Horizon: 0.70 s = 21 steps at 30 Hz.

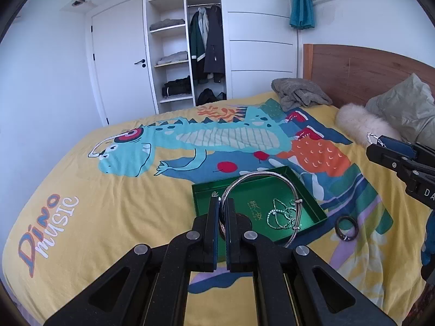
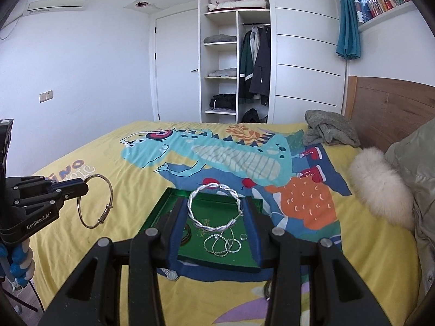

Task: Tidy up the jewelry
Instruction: 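Carry the rose-gold bangle and twisted hoop over the green tray and lower them, then open both tools to release the bangle and hoop in the tray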

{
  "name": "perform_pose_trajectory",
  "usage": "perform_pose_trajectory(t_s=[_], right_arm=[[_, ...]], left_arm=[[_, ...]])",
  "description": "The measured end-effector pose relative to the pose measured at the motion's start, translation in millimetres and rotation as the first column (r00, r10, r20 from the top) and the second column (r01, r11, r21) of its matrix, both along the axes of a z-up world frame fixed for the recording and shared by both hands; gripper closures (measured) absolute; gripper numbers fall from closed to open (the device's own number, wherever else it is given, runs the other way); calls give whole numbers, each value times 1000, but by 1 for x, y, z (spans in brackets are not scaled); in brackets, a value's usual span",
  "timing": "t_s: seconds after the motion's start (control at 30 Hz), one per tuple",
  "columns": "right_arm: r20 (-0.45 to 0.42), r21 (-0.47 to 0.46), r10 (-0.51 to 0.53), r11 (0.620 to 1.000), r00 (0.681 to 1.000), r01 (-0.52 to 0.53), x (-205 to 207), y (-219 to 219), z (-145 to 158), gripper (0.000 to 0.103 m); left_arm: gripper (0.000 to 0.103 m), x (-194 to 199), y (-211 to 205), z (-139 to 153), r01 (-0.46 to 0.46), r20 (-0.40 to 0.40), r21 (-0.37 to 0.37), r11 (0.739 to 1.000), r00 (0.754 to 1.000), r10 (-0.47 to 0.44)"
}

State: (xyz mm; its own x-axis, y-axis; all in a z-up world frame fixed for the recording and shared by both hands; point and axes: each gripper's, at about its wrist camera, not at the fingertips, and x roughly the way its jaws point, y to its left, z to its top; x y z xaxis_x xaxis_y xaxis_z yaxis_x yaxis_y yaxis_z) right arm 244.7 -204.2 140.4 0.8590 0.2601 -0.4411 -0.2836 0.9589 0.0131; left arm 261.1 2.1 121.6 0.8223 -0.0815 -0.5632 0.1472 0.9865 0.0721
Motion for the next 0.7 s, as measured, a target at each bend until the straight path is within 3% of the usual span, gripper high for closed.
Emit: perform_pose_trajectory(t_s=[0.17,0.3,0.53,0.7], right_arm=[[-7,2,-18,1000,1000,18,52,-1,-3,64],[-39,1,-26,1000,999,26,97,-2,-24,64],[-163,18,-24,999,986,27,164,-3,-100,64],[-251,-5,-20,1000,968,19,199,1,-151,64]], left_arm=[[99,57,-7,-9,-19,-31,7,1000,999,19],[99,108,-14,-32,-35,-84,16,999,996,36],[99,179,-39,-98,-29,-198,49,998,980,38],[99,209,-56,-136,-24,-253,83,996,967,44]])
